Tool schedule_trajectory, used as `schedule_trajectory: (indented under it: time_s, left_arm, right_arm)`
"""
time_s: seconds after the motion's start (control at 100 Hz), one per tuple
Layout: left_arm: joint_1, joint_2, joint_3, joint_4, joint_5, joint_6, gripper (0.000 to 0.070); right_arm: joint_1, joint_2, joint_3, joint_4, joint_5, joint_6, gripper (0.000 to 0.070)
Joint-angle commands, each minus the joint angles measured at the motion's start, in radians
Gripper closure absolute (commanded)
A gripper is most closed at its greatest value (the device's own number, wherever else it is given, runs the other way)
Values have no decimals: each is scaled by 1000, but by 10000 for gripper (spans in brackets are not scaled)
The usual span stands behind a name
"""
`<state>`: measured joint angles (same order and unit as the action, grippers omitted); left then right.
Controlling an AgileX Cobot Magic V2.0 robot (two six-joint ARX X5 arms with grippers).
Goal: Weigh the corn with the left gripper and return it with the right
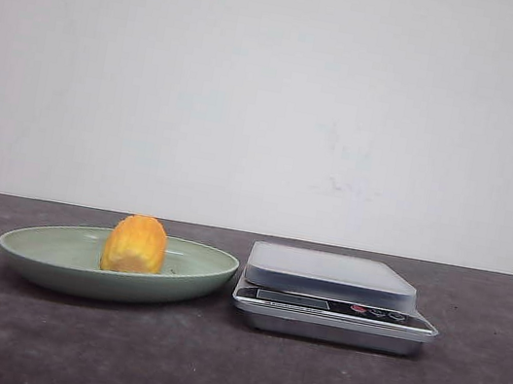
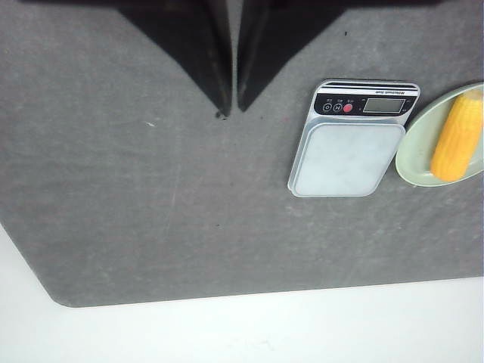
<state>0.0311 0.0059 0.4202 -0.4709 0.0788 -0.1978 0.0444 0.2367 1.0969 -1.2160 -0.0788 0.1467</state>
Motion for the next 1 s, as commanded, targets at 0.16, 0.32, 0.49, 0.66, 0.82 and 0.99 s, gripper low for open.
schedule_trajectory:
  time_s: [0.16,0.32,0.49,0.66,0.82,0.99]
  left_arm:
    - [5,-2,-183,198,29,-24,685]
    - [-1,-3,-306,344,30,-24,685]
    - [-6,-3,-379,418,24,-17,685]
    - [-19,-3,-407,395,23,-12,685]
    - [-58,-3,-407,364,23,32,685]
    - [-72,-3,-406,294,23,36,685]
  right_arm:
    - [-1,-3,15,11,0,10,696]
    - [-1,-3,15,11,0,10,696]
    - [-1,-3,15,11,0,10,696]
    - [-1,-3,15,11,0,10,696]
    - [-1,-3,15,11,0,10,696]
    - [-1,-3,15,11,0,10,696]
